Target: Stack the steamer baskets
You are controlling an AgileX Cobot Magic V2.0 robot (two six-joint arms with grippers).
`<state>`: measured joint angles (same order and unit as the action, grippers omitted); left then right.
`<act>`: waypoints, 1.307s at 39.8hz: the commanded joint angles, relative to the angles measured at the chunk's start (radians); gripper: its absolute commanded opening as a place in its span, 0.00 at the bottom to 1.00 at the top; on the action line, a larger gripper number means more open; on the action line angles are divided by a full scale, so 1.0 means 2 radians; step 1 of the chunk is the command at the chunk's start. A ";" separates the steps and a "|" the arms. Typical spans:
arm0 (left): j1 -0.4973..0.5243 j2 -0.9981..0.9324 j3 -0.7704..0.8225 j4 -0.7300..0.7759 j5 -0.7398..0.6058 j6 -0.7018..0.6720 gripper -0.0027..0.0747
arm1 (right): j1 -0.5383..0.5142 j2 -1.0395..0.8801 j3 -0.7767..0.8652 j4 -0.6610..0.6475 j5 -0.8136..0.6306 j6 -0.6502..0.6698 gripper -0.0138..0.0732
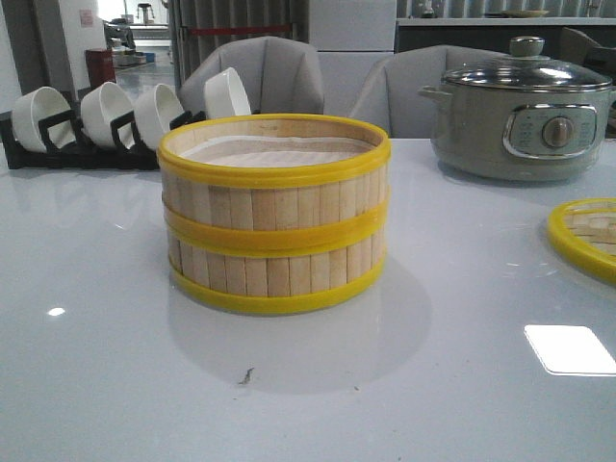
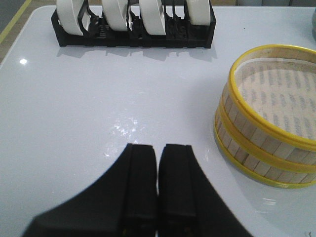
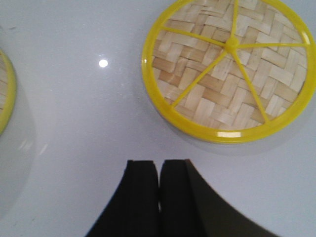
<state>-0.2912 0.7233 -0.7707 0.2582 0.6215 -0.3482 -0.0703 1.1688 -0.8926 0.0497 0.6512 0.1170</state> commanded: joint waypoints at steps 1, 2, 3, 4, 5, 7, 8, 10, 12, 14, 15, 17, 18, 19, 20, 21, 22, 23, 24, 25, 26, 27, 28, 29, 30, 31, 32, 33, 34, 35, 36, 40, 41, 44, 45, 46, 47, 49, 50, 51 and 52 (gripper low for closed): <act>-0.003 0.001 -0.013 0.004 -0.038 -0.006 0.14 | -0.016 0.019 -0.033 -0.033 -0.028 -0.003 0.45; -0.003 0.001 -0.013 0.004 -0.038 -0.006 0.14 | -0.019 0.027 -0.038 -0.038 -0.029 -0.003 0.49; -0.003 0.001 -0.013 0.004 -0.038 -0.006 0.14 | -0.024 0.039 -0.046 -0.042 -0.029 -0.003 0.55; -0.003 0.001 -0.013 0.004 -0.038 -0.006 0.14 | -0.028 0.048 -0.055 -0.043 -0.030 -0.003 0.59; -0.003 0.001 -0.013 0.004 -0.038 -0.006 0.14 | -0.034 0.060 -0.062 -0.043 -0.030 -0.003 0.62; -0.003 0.001 -0.013 0.004 -0.038 -0.006 0.14 | -0.041 0.079 -0.080 -0.043 -0.029 -0.003 0.65; -0.003 0.001 -0.013 0.004 -0.038 -0.006 0.14 | -0.046 0.095 -0.090 -0.043 -0.027 -0.003 0.64; -0.003 0.001 -0.013 0.004 -0.038 -0.006 0.14 | -0.051 0.114 -0.105 -0.043 -0.024 -0.003 0.64; -0.003 0.001 -0.013 0.004 -0.038 -0.006 0.14 | -0.055 0.136 -0.122 -0.043 -0.020 -0.003 0.63; -0.003 0.001 -0.013 0.004 -0.038 -0.006 0.14 | -0.058 0.157 -0.142 -0.044 -0.015 -0.003 0.61; -0.003 0.001 -0.013 0.004 -0.038 -0.006 0.14 | -0.060 0.169 -0.149 -0.044 -0.013 -0.003 0.60; -0.003 0.001 -0.013 0.004 -0.038 -0.006 0.14 | -0.061 0.189 -0.165 -0.044 -0.008 -0.003 0.59; -0.003 0.001 -0.013 0.004 -0.038 -0.006 0.14 | -0.061 0.200 -0.174 -0.044 -0.007 -0.003 0.59; -0.003 0.001 -0.013 0.004 -0.038 -0.006 0.14 | -0.061 0.208 -0.181 -0.044 -0.005 -0.003 0.59; -0.003 0.001 -0.013 0.004 -0.038 -0.006 0.14 | -0.061 0.219 -0.189 -0.044 -0.003 -0.003 0.59; -0.003 0.001 -0.013 0.004 -0.038 -0.006 0.14 | -0.061 0.227 -0.197 -0.044 -0.001 -0.003 0.59; -0.003 0.001 -0.013 0.004 -0.038 -0.006 0.14 | -0.061 0.238 -0.204 -0.044 0.002 -0.003 0.59; -0.003 0.001 -0.013 0.004 -0.038 -0.006 0.14 | -0.061 0.248 -0.213 -0.044 0.005 -0.003 0.59; -0.003 0.001 -0.013 0.004 -0.038 -0.006 0.14 | -0.061 0.256 -0.220 -0.044 0.008 -0.003 0.59; -0.003 0.001 -0.013 0.004 -0.038 -0.006 0.14 | -0.061 0.266 -0.229 -0.044 0.011 -0.003 0.59; -0.003 0.001 -0.013 0.004 -0.038 -0.006 0.14 | -0.061 0.276 -0.238 -0.044 0.016 -0.003 0.59; -0.003 0.001 -0.013 0.004 -0.038 -0.006 0.14 | -0.061 0.285 -0.247 -0.046 0.020 -0.003 0.59; -0.003 0.001 -0.013 0.004 -0.038 -0.006 0.14 | -0.061 0.294 -0.257 -0.049 0.024 -0.003 0.59; -0.003 0.001 -0.013 0.004 -0.038 -0.006 0.14 | -0.061 0.300 -0.264 -0.054 0.027 -0.003 0.59; -0.003 0.001 -0.013 0.004 -0.038 -0.006 0.14 | -0.061 0.308 -0.273 -0.058 0.033 -0.003 0.59; -0.003 0.001 -0.013 0.004 -0.038 -0.006 0.14 | -0.061 0.315 -0.281 -0.063 0.038 -0.003 0.59; -0.003 0.001 -0.013 0.004 -0.038 -0.006 0.14 | -0.061 0.319 -0.285 -0.067 0.044 -0.003 0.59; -0.003 0.001 -0.013 0.004 -0.038 -0.006 0.14 | -0.061 0.324 -0.293 -0.071 0.052 -0.003 0.59; -0.003 0.001 -0.013 0.004 -0.038 -0.006 0.14 | -0.061 0.330 -0.300 -0.075 0.058 -0.003 0.59; -0.003 0.001 -0.013 0.004 -0.038 -0.006 0.14 | -0.061 0.333 -0.304 -0.076 0.063 -0.003 0.59; -0.003 0.001 -0.013 0.004 -0.038 -0.006 0.14 | -0.061 0.337 -0.308 -0.076 0.067 -0.003 0.59; -0.003 0.001 -0.013 0.004 -0.038 -0.006 0.14 | -0.061 0.345 -0.310 -0.076 0.067 -0.003 0.59; -0.003 0.001 -0.013 0.004 -0.038 -0.006 0.14 | -0.061 0.347 -0.310 -0.076 0.066 -0.003 0.59; -0.003 0.001 -0.013 0.004 -0.038 -0.006 0.14 | -0.061 0.352 -0.310 -0.076 0.065 -0.003 0.59; -0.003 0.001 -0.013 0.004 -0.038 -0.006 0.14 | -0.061 0.354 -0.310 -0.076 0.064 -0.003 0.59; -0.003 0.001 -0.013 0.004 -0.038 -0.006 0.14 | -0.061 0.355 -0.310 -0.076 0.063 -0.003 0.59; -0.003 0.001 -0.013 0.004 -0.038 -0.006 0.14 | -0.061 0.357 -0.310 -0.076 0.063 -0.003 0.59; -0.003 0.001 -0.013 0.004 -0.038 -0.006 0.14 | -0.061 0.361 -0.310 -0.076 0.062 -0.003 0.59; -0.003 0.001 -0.013 0.004 -0.038 -0.006 0.14 | -0.061 0.362 -0.310 -0.076 0.061 -0.003 0.59; -0.003 0.001 -0.013 0.004 -0.038 -0.006 0.14 | -0.061 0.364 -0.310 -0.076 0.059 -0.003 0.59; -0.003 0.001 -0.013 0.004 -0.038 -0.006 0.14 | -0.061 0.366 -0.310 -0.076 0.058 -0.003 0.59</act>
<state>-0.2912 0.7233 -0.7707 0.2582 0.6215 -0.3482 -0.1872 1.9451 -1.4778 -0.0861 0.8051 0.1163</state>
